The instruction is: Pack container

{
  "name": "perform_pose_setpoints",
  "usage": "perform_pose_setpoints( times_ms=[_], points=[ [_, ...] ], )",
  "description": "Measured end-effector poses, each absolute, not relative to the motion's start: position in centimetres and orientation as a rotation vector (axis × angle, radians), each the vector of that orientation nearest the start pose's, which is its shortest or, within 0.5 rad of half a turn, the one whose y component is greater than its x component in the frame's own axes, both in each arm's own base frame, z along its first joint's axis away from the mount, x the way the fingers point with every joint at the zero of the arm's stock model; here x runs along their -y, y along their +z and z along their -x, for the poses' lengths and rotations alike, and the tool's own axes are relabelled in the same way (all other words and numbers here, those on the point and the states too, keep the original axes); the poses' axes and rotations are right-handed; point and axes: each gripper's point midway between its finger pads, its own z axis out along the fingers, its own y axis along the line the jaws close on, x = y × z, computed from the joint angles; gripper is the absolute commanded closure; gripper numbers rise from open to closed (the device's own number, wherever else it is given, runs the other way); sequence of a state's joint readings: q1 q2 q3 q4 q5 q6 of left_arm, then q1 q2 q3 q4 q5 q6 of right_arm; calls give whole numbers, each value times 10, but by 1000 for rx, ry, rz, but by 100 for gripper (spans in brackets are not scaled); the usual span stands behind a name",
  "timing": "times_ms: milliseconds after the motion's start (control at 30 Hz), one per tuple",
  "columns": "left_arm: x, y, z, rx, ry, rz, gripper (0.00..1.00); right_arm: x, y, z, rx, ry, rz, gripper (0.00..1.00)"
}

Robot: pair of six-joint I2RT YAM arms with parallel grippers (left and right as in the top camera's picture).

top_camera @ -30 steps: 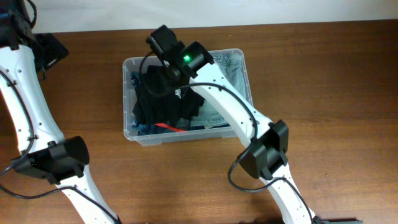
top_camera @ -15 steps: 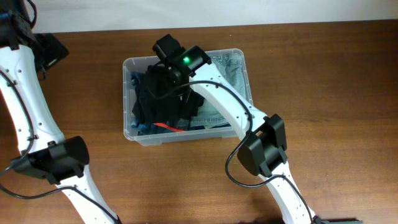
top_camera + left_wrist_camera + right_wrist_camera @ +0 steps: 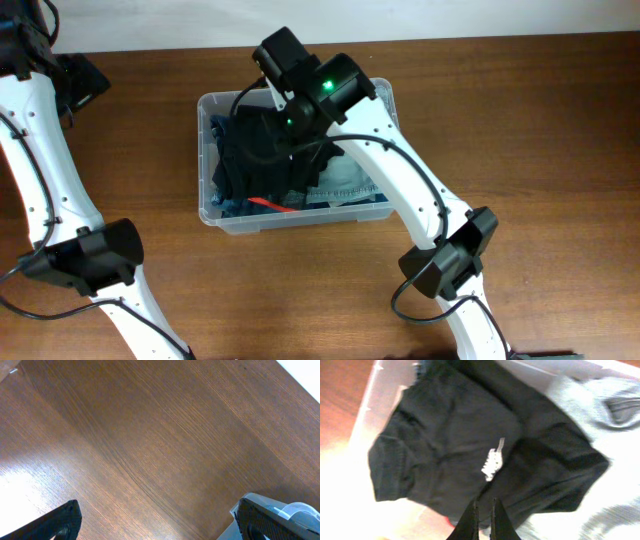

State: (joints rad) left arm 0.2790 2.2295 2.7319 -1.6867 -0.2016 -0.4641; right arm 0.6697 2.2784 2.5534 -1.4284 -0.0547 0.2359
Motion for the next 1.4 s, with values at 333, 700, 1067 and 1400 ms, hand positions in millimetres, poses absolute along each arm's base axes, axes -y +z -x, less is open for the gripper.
perform_pose_setpoints(
  times_ms=[333,700,1067,1400],
  points=[
    [-159,268,-432,-2524,226,1042,1,-342,151,-369,-2826,318,709,95],
    [-159,268,-432,-2524,226,1042,1,-349,107,-363,-2873,370,729,95],
    [-159,268,-432,-2524,226,1042,1,-299,184,-382,-2749,32,627,1],
    [-159,268,-432,-2524,226,1042,1,-145,314,-369,-2633,-173,47,1]
  ],
)
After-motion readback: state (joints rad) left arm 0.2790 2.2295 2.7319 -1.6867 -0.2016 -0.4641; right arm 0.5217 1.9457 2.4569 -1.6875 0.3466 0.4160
